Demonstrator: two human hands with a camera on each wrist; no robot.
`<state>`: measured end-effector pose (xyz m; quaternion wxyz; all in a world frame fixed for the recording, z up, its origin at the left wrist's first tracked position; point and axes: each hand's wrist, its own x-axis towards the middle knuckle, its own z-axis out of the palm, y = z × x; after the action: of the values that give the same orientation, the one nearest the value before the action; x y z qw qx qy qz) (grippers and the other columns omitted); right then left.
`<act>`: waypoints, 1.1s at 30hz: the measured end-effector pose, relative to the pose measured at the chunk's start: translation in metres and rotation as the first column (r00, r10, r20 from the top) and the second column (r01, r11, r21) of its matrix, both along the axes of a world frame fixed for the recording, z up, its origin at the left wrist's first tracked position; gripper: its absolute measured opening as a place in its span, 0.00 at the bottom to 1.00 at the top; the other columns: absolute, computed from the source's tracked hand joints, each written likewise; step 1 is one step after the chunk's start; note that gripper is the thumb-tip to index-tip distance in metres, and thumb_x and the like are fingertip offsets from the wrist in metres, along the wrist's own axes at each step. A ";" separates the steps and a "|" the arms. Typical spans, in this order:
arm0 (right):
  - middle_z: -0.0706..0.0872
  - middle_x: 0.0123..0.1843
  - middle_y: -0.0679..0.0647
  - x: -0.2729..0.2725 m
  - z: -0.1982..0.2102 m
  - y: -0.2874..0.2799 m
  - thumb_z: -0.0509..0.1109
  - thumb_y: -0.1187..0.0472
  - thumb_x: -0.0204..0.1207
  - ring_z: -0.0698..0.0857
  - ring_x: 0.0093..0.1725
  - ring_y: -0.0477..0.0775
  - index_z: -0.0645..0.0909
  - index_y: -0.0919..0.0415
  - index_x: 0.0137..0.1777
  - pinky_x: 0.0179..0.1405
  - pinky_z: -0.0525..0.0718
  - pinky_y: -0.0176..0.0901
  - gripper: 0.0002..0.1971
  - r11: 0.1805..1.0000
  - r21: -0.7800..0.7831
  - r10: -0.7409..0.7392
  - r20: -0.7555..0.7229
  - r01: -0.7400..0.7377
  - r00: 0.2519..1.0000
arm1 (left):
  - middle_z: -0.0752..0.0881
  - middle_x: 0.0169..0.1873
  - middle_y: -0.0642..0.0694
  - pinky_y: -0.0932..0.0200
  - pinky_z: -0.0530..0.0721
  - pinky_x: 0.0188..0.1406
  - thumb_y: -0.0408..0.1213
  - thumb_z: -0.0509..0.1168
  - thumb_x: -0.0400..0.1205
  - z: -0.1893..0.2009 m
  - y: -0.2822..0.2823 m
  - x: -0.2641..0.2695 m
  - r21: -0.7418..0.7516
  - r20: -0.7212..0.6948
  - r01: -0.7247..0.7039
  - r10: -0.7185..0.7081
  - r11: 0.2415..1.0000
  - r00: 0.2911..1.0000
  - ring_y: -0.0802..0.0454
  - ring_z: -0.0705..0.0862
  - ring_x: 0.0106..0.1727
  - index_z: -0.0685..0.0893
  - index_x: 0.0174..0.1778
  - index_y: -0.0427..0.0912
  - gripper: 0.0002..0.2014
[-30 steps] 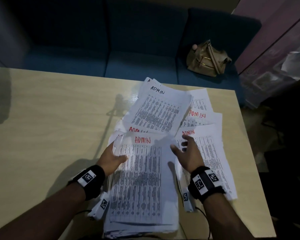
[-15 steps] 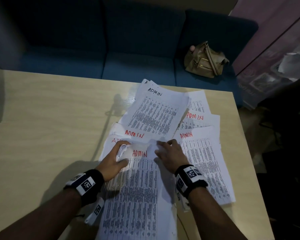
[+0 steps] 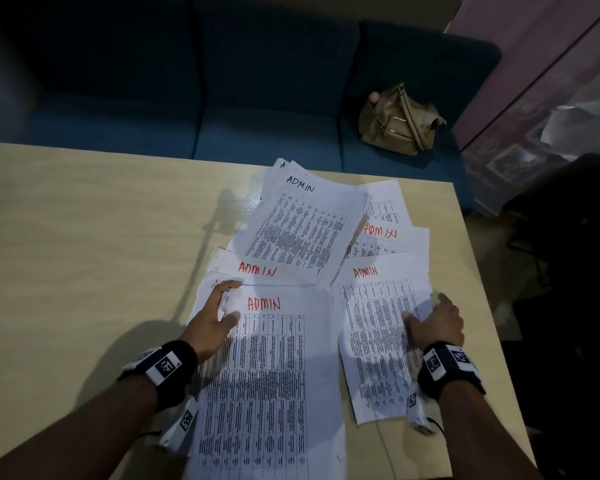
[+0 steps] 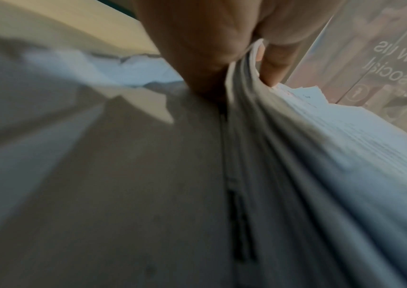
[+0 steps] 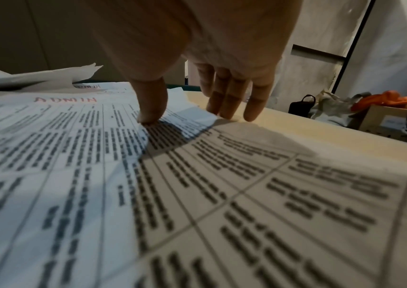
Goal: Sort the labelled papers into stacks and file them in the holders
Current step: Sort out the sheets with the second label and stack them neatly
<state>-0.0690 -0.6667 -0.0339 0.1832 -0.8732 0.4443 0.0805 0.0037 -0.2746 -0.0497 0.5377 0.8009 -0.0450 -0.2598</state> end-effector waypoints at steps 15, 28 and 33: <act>0.85 0.47 0.62 0.001 0.058 -0.004 0.69 0.59 0.77 0.80 0.41 0.60 0.80 0.60 0.55 0.42 0.74 0.43 0.09 0.990 0.094 0.078 0.250 -0.105 0.965 | 0.67 0.74 0.62 0.54 0.65 0.68 0.36 0.57 0.87 -0.003 0.002 0.000 0.048 0.024 0.035 -0.037 0.998 0.999 0.58 0.63 0.75 0.65 0.70 0.63 0.20; 0.86 0.49 0.59 0.018 0.096 0.005 0.69 0.56 0.79 0.85 0.49 0.60 0.80 0.62 0.62 0.46 0.80 0.48 0.15 0.971 0.190 -0.002 0.611 -0.144 0.792 | 0.71 0.76 0.55 0.50 0.56 0.80 0.31 0.60 0.86 0.006 -0.008 0.006 -0.128 -0.055 -0.136 0.129 0.982 0.990 0.58 0.60 0.79 0.75 0.61 0.60 0.17; 0.85 0.51 0.55 0.012 0.055 0.069 0.68 0.58 0.80 0.84 0.50 0.56 0.78 0.62 0.63 0.41 0.74 0.40 0.14 0.888 0.405 0.003 0.469 -0.218 0.883 | 0.73 0.66 0.71 0.51 0.64 0.73 0.44 0.65 0.84 0.012 -0.008 0.005 -0.098 -0.057 -0.153 0.148 0.983 0.987 0.61 0.65 0.74 0.75 0.66 0.58 0.15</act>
<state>-0.0566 -0.5974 0.0216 0.4724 -0.8262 0.3065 -0.0162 0.0089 -0.2826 -0.0382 0.5969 0.7668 0.0157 -0.2354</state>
